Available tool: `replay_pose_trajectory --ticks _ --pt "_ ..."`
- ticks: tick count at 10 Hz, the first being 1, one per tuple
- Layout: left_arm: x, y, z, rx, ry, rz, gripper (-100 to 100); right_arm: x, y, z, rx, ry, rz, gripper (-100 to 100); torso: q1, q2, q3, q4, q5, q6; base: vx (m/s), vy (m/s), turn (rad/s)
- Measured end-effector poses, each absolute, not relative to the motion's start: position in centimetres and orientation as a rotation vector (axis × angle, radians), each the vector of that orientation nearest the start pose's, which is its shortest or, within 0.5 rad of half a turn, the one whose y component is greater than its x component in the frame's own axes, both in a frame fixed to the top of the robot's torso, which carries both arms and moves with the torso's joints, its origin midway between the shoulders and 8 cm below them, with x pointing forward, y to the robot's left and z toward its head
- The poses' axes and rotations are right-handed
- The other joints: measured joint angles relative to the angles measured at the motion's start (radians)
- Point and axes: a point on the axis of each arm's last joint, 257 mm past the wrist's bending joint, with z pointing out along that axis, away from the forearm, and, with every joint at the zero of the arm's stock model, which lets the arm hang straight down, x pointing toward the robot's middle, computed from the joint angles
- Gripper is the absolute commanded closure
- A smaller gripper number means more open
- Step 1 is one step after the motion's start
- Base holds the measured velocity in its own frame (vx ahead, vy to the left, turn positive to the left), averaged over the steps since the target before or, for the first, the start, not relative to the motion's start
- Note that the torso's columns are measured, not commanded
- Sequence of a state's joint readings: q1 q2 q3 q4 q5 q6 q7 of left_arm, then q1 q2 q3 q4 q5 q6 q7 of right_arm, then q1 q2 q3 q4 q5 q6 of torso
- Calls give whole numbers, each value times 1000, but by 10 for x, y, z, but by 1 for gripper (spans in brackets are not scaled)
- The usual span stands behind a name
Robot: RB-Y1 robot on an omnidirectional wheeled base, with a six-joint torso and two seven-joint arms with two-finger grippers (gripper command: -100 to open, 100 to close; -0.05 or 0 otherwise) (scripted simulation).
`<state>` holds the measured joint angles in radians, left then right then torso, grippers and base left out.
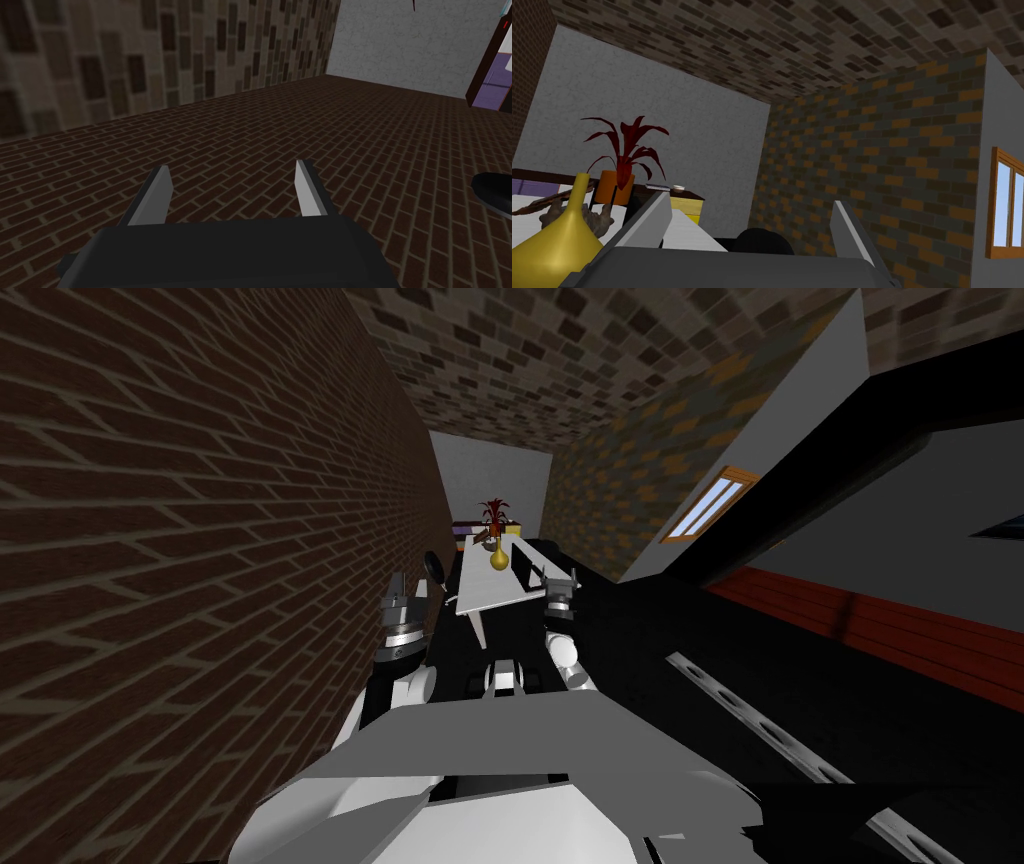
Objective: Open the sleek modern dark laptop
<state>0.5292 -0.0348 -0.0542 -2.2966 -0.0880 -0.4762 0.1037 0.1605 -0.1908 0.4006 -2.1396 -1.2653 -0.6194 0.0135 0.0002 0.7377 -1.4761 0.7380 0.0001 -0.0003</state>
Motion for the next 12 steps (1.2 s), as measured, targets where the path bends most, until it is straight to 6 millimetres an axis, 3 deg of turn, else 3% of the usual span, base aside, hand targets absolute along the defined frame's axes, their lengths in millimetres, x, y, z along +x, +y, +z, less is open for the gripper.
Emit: replay_pose_trajectory --ticks 12 --pt "346 258 18 -703 631 -1378 0 463 -174 -43 -1787 262 -2595 -100 0 1 0 0 0 0 30 -42 32"
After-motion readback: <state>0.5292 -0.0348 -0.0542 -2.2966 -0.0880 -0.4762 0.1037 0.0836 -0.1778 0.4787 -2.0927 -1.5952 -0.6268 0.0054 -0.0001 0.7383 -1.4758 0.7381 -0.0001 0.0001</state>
